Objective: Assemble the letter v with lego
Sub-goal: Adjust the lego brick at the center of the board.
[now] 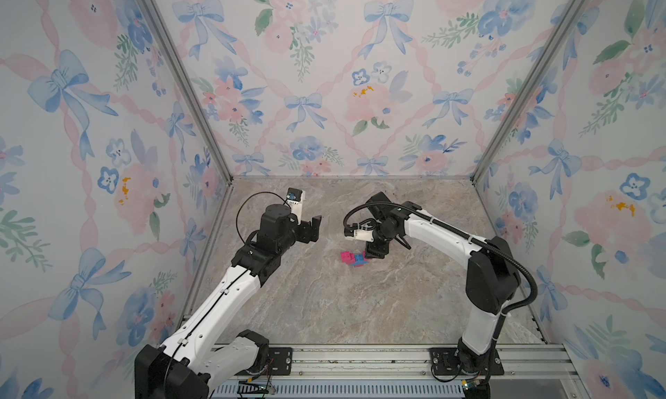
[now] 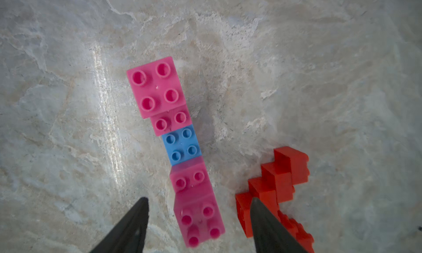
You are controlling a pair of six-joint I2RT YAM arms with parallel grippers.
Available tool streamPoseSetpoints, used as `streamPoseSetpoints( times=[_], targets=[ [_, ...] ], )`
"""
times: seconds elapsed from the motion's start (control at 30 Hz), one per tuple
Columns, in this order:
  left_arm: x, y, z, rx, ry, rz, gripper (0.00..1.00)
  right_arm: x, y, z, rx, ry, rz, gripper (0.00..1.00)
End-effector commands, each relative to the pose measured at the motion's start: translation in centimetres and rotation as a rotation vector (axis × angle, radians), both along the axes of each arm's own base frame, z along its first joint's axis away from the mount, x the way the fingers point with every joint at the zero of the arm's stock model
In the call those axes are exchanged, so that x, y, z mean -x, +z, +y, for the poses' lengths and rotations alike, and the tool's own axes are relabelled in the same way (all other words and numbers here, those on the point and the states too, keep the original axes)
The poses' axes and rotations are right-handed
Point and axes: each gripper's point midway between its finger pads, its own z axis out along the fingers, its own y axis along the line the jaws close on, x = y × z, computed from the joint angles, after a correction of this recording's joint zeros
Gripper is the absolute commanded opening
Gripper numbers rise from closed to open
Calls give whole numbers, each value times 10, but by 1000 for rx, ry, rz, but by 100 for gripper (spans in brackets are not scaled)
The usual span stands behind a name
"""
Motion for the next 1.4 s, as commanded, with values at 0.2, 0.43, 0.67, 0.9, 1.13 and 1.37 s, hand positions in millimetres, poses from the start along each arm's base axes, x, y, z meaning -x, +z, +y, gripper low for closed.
streamPoseSetpoints(
  times=[0.2, 0.43, 0.67, 0.9, 1.13, 1.37],
  targets=[
    [7, 14, 20, 21, 64, -55, 91, 10, -25, 20, 40, 169, 70, 64],
    [5, 16, 33, 3, 125, -68, 91, 16, -46, 25, 59, 180, 125, 62],
    [4, 16, 36, -2, 134, -69, 91, 16, -51, 29, 54, 168, 140, 46],
    [3, 13, 35, -5, 125, -62, 91, 17, -53, 28, 58, 162, 148, 31],
    [1, 15, 34, -9, 118, -66, 91, 26, -49, 26, 61, 159, 208, 29],
    [-3, 9, 26, 2, 89, -38, 91, 65, -32, 26, 23, 197, 455, 27]
  ],
)
